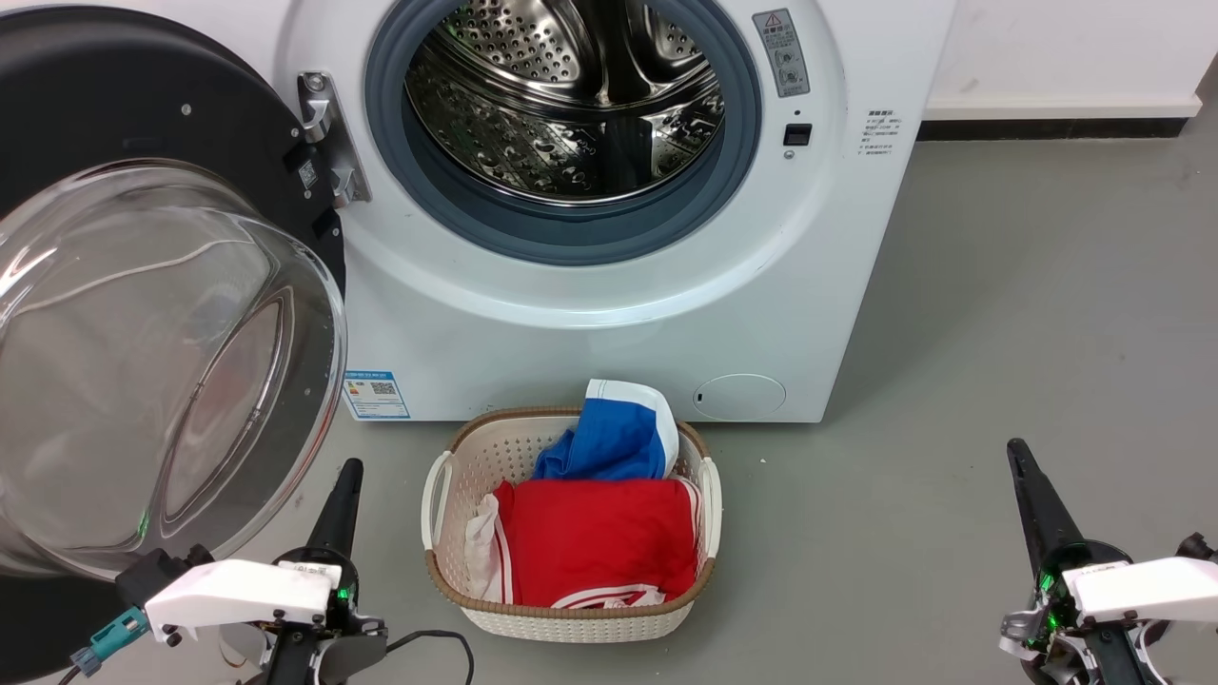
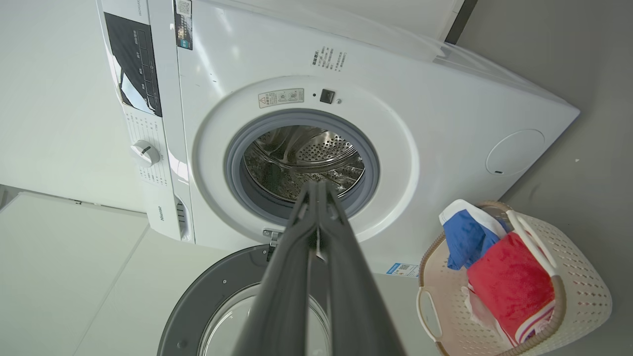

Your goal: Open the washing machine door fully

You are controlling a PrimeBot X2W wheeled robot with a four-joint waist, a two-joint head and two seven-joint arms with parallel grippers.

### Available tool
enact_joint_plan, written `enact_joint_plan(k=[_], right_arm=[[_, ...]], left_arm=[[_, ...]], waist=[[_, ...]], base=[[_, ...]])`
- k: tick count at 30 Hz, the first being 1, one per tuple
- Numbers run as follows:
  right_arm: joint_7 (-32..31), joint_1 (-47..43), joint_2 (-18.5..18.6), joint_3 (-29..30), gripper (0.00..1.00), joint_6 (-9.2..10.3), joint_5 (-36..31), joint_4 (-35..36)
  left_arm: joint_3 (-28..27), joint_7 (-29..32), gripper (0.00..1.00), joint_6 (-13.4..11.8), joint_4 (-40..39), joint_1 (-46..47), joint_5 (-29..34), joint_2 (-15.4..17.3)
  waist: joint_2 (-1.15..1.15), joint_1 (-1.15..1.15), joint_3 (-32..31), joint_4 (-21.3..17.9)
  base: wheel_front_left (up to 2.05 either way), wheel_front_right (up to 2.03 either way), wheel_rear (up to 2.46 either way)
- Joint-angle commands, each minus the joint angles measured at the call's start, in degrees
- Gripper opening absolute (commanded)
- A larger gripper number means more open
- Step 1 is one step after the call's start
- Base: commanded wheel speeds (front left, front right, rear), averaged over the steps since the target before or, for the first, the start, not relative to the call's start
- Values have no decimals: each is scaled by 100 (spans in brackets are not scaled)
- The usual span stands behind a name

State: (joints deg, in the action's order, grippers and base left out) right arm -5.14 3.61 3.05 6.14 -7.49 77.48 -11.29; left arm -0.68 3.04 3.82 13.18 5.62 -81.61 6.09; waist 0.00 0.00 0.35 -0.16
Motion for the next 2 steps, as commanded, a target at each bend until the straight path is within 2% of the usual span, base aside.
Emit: enact_joint_plan(k=[1,2], right_arm=[[-29,130,-7,12,0,0,138,-7],[-35,140,-8,14,0,0,185,-18]], left_arm=[[-63,34,0,57,-7,90,-98,-26],[-80,42,0,69,-3,90,-136,-35]], waist=[[0,0,-1,1],[0,0,-1,1]], base=[[0,0,0],[0,0,0]])
